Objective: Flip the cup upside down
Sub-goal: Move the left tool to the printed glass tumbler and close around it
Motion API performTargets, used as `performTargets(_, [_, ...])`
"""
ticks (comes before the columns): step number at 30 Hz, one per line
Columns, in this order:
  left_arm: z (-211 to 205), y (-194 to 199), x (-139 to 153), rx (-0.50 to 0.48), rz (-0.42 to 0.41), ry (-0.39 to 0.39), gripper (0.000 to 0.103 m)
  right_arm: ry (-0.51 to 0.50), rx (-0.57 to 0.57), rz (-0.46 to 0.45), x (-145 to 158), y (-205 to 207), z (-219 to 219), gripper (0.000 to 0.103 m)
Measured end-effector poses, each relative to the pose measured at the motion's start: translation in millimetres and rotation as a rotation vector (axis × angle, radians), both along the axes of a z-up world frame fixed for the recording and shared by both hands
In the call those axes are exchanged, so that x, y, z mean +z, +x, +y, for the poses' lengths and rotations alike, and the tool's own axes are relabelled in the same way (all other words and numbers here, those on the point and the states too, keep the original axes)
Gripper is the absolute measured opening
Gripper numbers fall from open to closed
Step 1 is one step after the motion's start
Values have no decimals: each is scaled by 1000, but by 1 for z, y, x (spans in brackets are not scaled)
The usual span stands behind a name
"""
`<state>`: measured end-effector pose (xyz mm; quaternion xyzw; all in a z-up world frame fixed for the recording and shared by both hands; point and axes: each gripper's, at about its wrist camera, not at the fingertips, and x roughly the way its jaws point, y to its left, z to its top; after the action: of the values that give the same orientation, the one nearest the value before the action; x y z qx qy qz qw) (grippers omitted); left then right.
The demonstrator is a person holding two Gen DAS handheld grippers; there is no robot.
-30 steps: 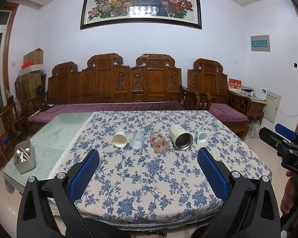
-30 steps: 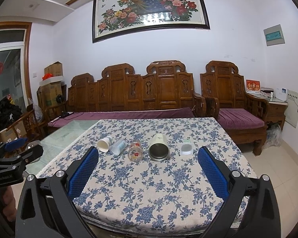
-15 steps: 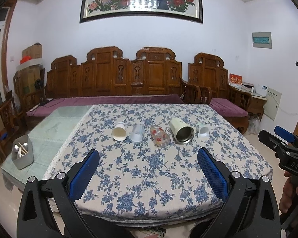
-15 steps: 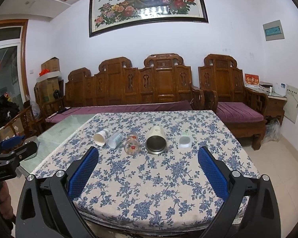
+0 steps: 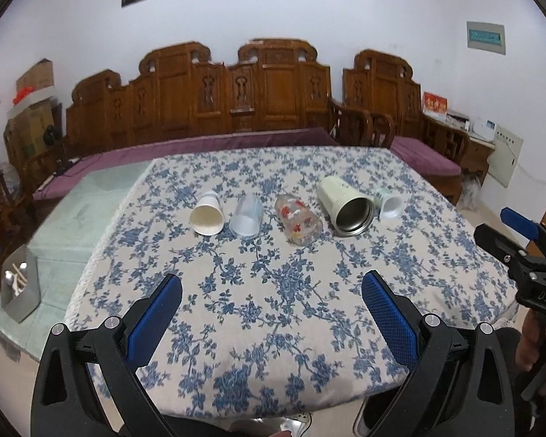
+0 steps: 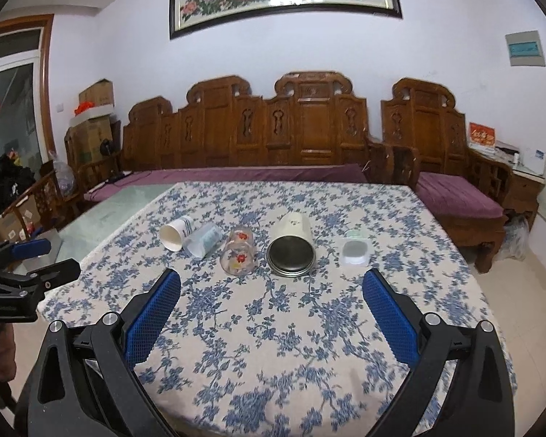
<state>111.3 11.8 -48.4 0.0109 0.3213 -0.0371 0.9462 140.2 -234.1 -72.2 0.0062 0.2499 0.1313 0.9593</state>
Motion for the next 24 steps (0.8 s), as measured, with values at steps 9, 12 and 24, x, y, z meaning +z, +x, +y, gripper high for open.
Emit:
performTargets(9, [4, 74, -15, -18, 93, -23, 95, 18, 24, 92, -33, 78, 3, 97])
performTargets(12, [3, 97, -19, -27, 119, -23, 95, 19, 28, 112, -40, 98, 3, 95])
performTargets(24, [-9, 202, -55, -58, 263, -98, 77, -12, 74, 182, -82, 159, 13, 86])
